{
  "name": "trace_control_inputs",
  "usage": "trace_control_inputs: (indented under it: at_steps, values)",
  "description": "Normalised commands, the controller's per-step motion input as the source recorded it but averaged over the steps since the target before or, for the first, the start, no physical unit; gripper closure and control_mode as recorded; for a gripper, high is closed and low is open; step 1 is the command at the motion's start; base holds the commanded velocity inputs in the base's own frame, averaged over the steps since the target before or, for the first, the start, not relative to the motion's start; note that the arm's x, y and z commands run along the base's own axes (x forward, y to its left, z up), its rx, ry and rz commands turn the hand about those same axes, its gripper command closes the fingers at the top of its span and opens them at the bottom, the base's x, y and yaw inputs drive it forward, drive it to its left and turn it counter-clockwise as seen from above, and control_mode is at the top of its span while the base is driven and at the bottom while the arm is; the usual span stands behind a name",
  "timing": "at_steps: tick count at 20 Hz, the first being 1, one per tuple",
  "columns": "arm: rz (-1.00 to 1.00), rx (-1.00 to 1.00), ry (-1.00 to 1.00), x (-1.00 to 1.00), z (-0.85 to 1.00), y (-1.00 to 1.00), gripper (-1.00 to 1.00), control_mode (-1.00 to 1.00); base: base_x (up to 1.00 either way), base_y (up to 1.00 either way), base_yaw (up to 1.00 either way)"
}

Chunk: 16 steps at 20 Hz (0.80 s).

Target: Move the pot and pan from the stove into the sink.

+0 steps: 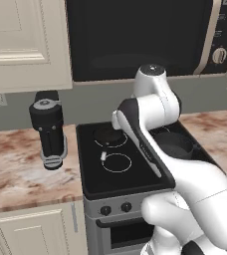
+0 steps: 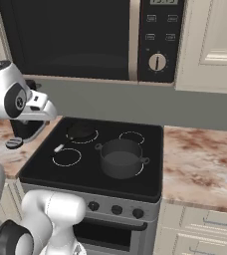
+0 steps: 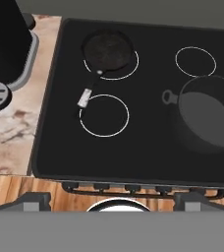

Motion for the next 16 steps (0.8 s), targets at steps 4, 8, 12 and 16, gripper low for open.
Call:
trace_control_inputs:
  at_steps: [4,8,12,16]
  values:
    - [0.00,-0.04,0.00,-0.06,-0.46,0.10,-1.00,-1.00,0.00,0.00,0.00]
    - [0.00,-0.02,0.00,-0.02,-0.51,0.18,-1.00,-1.00,0.00,0.00,0.00]
    - [0.00,0.00,0.00,0.02,-0.42,0.23,-1.00,-1.00,0.00,0.00,0.00]
    - [-0.01,0.00,0.01,0.24,-0.47,0.33,-1.00,-1.00,0.00,0.00,0.00]
